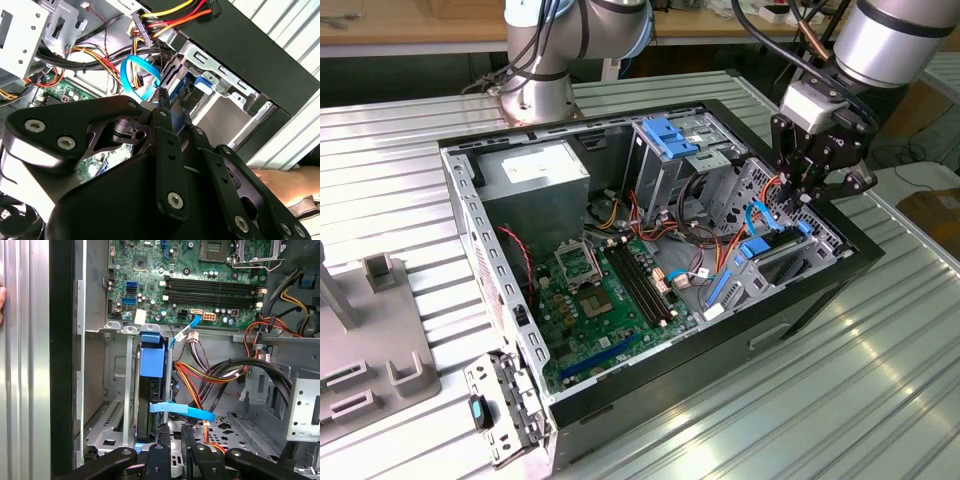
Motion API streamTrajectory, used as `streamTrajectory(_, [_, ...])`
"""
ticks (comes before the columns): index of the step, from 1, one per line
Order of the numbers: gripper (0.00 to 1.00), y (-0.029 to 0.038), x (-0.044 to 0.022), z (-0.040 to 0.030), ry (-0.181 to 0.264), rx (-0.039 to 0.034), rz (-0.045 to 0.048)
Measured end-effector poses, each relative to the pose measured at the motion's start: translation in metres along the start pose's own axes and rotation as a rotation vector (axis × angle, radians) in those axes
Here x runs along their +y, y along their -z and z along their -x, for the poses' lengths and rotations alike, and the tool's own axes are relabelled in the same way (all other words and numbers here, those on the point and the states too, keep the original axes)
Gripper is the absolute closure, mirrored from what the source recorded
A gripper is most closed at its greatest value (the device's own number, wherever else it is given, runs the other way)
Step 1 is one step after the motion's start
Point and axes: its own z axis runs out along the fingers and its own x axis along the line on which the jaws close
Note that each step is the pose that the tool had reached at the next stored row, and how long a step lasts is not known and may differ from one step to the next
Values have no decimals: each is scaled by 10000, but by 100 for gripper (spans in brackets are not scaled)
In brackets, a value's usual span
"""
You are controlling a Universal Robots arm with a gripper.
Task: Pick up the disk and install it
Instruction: 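Insert the second disk wire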
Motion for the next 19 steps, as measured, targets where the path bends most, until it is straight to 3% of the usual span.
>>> streamTrajectory(15, [76,-1,-6,7,0,-1,0])
streamTrajectory(19, [76,-3,-35,29,26,-2,0])
